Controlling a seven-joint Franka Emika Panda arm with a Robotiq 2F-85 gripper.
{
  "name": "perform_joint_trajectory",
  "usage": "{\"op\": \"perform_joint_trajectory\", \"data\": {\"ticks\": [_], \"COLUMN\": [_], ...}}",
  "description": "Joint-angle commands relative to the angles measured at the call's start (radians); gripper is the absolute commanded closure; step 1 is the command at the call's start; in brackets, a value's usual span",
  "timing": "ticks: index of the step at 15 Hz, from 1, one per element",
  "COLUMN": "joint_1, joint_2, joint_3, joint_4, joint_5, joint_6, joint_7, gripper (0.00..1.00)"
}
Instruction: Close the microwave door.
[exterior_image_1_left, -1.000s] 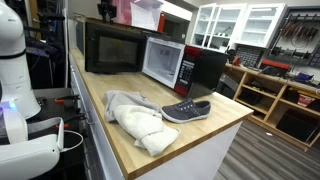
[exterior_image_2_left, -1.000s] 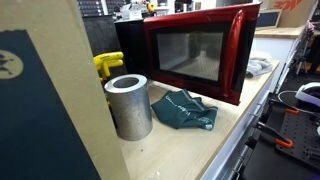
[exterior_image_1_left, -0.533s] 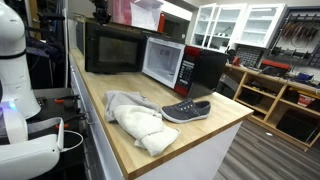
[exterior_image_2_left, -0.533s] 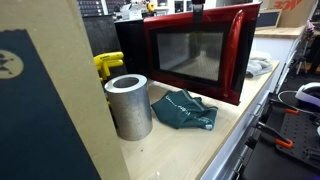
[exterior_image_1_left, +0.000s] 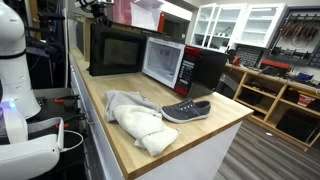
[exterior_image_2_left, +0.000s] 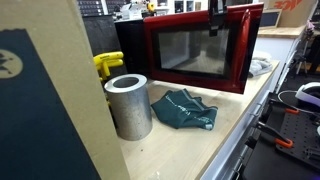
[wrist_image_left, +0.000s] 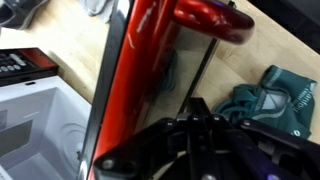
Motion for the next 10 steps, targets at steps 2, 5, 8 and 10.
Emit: {"op": "perform_joint_trajectory", "data": {"ticks": [2,5,8,10], "joint_1": [-0.024,-0.050,-0.067,-0.081], "joint_2": [-0.076,-0.099,-0.109,-0.106], "joint_3": [0.008,-0.009,-0.052,-0.091], "joint_4": [-0.095,-0.147,-0.201,-0.229], "joint_5": [-0.197,-0.353,-0.497,-0.591], "joint_6": [0.026,0.053,0.119,0.185], "joint_7": [0.025,0.024,0.025,0.028], "gripper": [1.00,1.00,1.00,1.00]}}
